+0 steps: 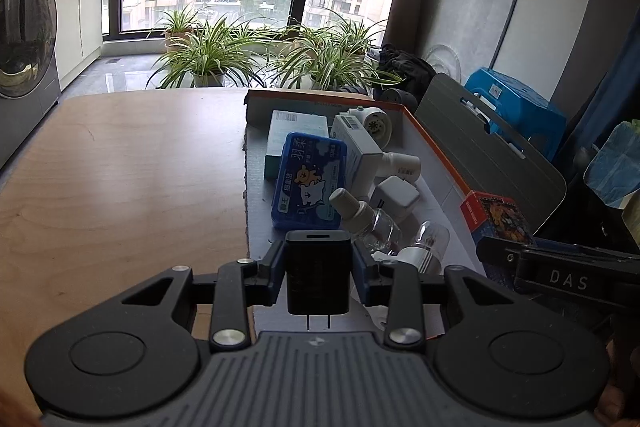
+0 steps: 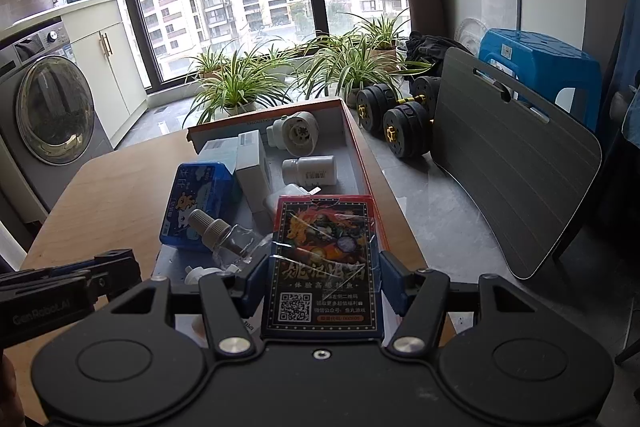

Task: Organize rigid objects
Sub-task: 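Carry the black charger with left tool while right tool carries the card box over the tray, then open left tool to drop the charger in the tray while right tool releases the card box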

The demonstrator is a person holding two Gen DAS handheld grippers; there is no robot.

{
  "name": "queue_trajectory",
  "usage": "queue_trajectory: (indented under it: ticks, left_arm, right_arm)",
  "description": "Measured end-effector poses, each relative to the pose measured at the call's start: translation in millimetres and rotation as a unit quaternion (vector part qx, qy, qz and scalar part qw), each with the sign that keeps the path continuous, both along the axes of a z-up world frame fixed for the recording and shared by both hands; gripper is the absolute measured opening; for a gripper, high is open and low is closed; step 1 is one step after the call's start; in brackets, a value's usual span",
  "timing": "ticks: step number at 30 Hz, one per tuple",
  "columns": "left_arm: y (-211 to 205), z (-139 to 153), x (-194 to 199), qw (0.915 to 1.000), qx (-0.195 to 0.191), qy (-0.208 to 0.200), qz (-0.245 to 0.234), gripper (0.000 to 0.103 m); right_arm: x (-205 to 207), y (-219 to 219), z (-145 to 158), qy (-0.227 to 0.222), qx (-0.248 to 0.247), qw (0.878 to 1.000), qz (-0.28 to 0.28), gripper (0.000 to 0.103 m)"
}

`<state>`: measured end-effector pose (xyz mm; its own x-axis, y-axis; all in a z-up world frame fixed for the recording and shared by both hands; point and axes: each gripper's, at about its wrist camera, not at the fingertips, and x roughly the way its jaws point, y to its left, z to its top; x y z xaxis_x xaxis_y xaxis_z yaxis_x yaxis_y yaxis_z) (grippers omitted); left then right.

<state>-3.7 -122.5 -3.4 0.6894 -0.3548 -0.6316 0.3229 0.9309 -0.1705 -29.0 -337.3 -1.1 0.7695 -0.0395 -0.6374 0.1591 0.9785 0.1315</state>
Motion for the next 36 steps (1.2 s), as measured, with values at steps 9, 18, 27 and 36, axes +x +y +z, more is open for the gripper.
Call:
queue_trajectory:
  ticks: [9, 18, 27, 36]
  left_arm:
    - [-6, 1, 3, 1.0, 0.001, 0.001, -0.006, 0.036]
    - [-7, -3, 4, 1.0, 0.001, 0.007, -0.005, 0.036]
    - [-4, -5, 6, 0.9999, 0.002, 0.011, -0.001, 0.036]
    - [-8, -9, 9, 0.9997, 0.005, 0.022, -0.01, 0.037]
  right_arm:
    - [3, -3, -2, 0.004, 0.004, 1.0, 0.001, 0.071]
    - [9, -4, -6, 0.01, 0.008, 1.0, 0.0, 0.071]
    - [11, -4, -6, 0.004, 0.005, 1.0, 0.007, 0.055]
    - [6, -7, 3, -0.016, -0.001, 1.0, -0.005, 0.069]
